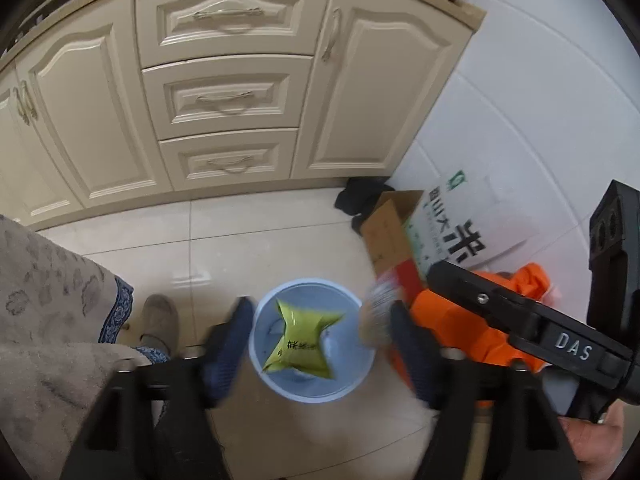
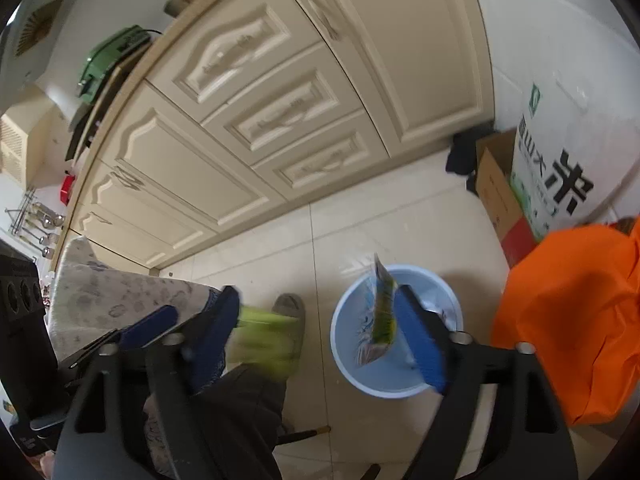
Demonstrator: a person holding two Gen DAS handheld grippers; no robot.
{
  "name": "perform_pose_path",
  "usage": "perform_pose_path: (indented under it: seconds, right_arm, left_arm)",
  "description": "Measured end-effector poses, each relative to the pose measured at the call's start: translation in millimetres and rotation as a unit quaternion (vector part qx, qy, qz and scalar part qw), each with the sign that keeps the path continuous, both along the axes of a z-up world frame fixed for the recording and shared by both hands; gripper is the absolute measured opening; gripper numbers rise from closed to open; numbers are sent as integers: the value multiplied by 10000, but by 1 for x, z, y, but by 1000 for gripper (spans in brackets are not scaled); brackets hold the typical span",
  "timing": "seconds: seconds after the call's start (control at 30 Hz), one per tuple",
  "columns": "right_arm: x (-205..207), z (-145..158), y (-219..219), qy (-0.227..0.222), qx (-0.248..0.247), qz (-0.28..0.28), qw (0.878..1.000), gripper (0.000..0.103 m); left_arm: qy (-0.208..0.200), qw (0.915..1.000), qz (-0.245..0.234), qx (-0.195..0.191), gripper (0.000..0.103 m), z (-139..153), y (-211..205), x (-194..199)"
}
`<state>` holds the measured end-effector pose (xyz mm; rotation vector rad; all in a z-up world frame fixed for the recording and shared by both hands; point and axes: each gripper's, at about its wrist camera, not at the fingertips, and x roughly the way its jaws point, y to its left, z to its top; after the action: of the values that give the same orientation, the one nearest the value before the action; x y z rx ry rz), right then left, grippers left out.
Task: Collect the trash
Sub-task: 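Carry the green bag and milk carton bag to the blue bin and release both, then bring both open tools back to the table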
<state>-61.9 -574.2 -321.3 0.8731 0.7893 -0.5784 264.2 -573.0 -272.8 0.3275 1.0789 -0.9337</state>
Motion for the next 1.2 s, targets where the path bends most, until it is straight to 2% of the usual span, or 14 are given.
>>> perform_pose_path:
  seconds: [0.03, 0.07, 0.13, 0.2, 0.3, 0.53, 0.7, 0.9, 1.2]
  right_arm:
    - [-1, -2, 0, 40, 17, -29, 10000, 86]
    - [-3, -4, -1, 74, 24, -71, 9999, 88]
    - [-6, -6, -1, 97, 49, -179, 9998, 103]
    - [-11, -5, -1, 162, 43, -301, 9994, 103]
    - [-17, -1, 2, 283, -17, -412, 9987, 103]
    - [-16, 26, 22, 204, -216, -330, 9990, 103]
    - [-5, 62, 48, -5, -465, -138, 9988, 103]
    - [24, 114, 89, -394, -836, 288, 9953, 103]
    - [85, 189, 181, -1015, -1412, 1269, 9766, 103]
  left_arm:
    - [-31, 10000, 26, 27, 74, -1, -3, 2]
    - [-75, 9999, 62, 69, 80, -3, -6, 2]
    - [-213, 9996, 149, 127, 89, -4, -3, -3]
    - [-342, 9990, 243, 182, 99, -1, -1, -7]
    - [-520, 9978, 383, 127, 101, 9, 8, -18]
    - [-689, 9962, 461, -275, 101, 47, 52, -51]
    - [-901, 9919, 562, -695, 101, 84, 108, -68]
    - [-1316, 9809, 826, -1170, 102, 132, 191, -91]
    - [-1909, 9550, 1544, -1662, 102, 184, 337, -130]
